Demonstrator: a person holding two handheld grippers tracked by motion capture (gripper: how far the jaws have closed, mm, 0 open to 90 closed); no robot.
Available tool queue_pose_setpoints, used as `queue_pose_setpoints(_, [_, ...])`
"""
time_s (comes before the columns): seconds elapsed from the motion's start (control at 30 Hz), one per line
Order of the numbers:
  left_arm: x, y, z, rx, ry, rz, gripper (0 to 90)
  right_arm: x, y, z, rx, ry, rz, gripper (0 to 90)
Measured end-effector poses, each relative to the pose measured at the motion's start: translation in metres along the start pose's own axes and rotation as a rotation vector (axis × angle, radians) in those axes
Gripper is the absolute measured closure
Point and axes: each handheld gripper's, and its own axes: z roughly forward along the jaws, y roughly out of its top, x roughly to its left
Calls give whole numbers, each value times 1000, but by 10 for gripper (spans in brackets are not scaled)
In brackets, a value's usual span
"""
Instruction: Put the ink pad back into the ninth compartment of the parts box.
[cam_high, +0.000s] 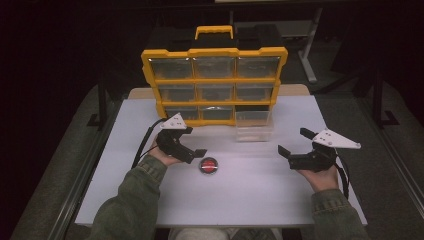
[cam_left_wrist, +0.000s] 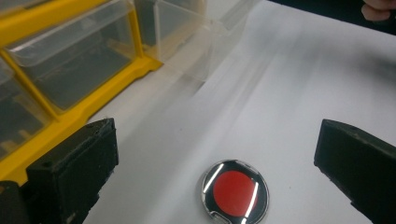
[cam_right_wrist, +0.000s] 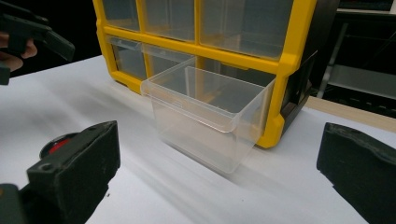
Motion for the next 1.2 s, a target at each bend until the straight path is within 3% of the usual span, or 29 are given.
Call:
queue_pose_setpoints(0.27, [-5, -1, 13, 51, -21, 37, 0, 1, 0, 1, 7, 3, -3, 0])
queue_pose_setpoints(0.57, [-8, 0, 22, 76, -41, 54, 0, 1, -1, 1, 13, 5, -8, 0])
queue_pose_setpoints(1.2, [-14, -10, 47, 226, -65, 105, 0, 4, -2, 3, 33, 14, -22, 0])
